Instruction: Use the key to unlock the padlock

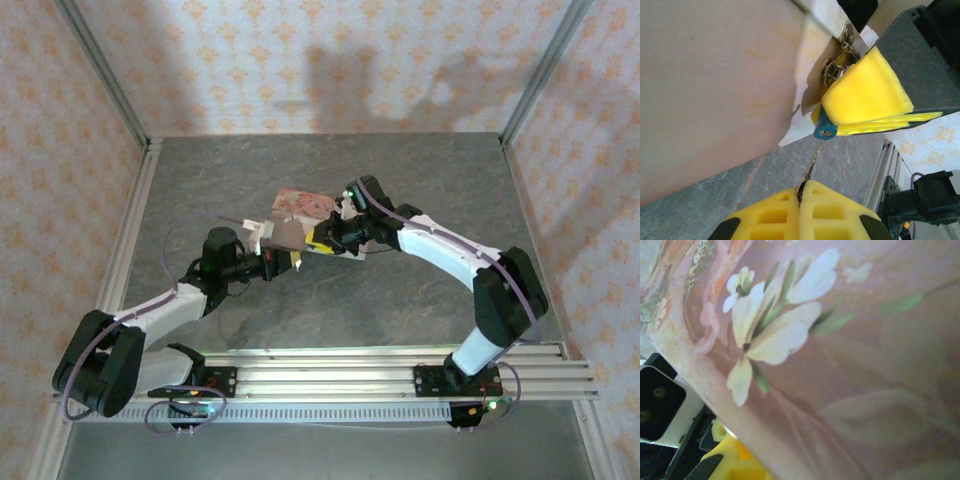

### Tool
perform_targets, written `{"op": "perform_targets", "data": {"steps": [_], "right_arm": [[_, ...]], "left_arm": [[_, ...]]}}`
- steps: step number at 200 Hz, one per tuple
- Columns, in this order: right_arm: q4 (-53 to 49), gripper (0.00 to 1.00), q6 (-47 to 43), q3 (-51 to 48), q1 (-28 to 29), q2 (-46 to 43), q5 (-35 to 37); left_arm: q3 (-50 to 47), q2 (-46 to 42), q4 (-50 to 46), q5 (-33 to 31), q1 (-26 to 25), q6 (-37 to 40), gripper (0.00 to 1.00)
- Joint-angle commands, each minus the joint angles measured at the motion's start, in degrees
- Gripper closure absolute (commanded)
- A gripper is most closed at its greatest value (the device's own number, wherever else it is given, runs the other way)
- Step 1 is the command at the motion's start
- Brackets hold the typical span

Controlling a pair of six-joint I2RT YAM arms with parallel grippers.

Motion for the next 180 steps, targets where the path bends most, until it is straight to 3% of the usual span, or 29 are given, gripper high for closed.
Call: {"op": "perform_targets", "data": {"steps": [1,72,180], "right_arm": [[2.6,1.0,0.2,1.2,-0.3,-3.4,-6.2],[1.6,1.0,1.4,3.1,-3.6,-2.5,-10.5],[-1.3,1.0,1.1,5.6,-3.7,1.3,-9.5]], "left_arm": [[1.5,-2.3,-3.4,3.1,1.0,3.3,1.0],[3.4,-0.9,-6.4,6.7,2.6,7.1,1.0],[6.5,-0.6,-5.0,5.0,0.0,7.9,1.0]]}}
